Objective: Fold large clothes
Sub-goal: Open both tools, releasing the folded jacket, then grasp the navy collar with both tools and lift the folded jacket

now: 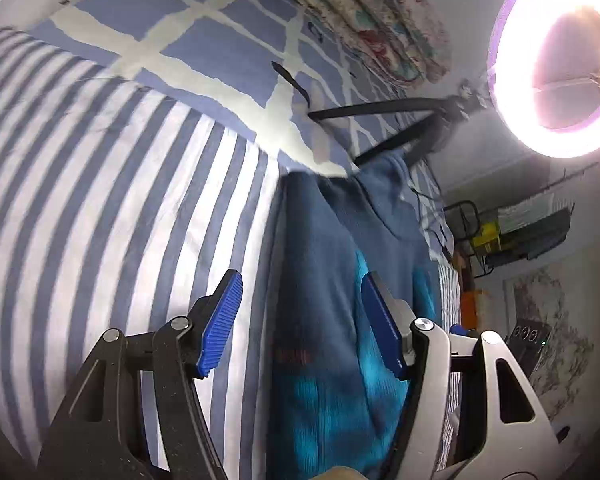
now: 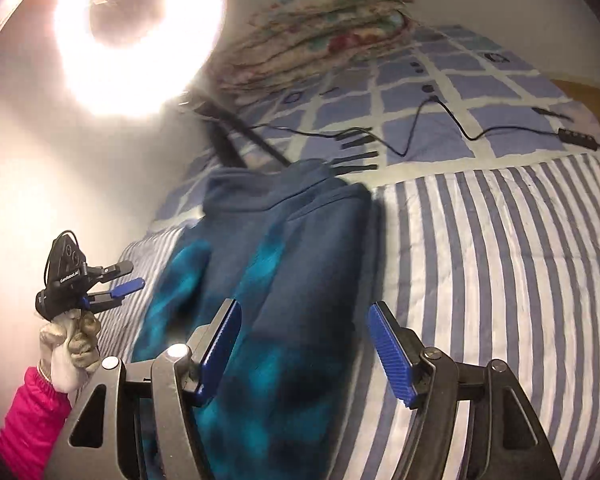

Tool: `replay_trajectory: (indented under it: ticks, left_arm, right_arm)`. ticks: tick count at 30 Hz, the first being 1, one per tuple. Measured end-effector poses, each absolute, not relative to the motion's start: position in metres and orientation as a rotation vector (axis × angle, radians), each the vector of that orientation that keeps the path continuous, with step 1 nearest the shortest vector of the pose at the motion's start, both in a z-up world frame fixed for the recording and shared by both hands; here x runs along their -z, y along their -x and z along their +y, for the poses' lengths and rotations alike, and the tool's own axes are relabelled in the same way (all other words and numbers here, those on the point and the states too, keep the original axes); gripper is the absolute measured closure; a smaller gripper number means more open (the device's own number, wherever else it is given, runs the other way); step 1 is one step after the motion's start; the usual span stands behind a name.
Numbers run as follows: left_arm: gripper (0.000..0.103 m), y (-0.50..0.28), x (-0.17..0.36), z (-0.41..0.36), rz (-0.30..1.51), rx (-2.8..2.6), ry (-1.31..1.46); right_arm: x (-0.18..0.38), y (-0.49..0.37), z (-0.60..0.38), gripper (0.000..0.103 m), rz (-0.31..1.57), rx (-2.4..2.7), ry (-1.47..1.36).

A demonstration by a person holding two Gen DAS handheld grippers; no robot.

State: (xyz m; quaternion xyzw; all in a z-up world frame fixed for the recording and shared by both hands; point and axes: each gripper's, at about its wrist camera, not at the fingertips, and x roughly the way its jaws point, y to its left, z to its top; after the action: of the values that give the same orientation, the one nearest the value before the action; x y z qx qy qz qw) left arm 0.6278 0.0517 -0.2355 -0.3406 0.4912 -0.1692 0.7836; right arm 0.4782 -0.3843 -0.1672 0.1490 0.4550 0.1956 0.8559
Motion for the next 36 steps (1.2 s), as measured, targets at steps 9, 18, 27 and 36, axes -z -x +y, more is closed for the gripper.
replay_trajectory:
  ticks: [9,18,27,36]
  left_arm:
    - [0.041,-0.677,0.258,0.013,1.074,0.410,0.679]
    - [0.091,-0.686,0.253,-0.022,1.065,0.398,0.514]
    - [0.095,-0.659,0.210,-0.035,0.942,0.438,0.403]
    - [0.096,-0.611,0.160,-0.035,0.848,0.497,0.380]
  right_arm:
    - [0.207,-0.539,-0.398,0.036,0.971,-0.375,-0.398]
    - [0.219,-0.577,-0.376,0.066,0.984,-0.394,-0.396]
    - [0.187,-0.563,-0.345,0.096,0.923,-0.351,-0.172]
    - [0.135,-0.528,-0.347,0.097,0.820,-0.381,-0.117]
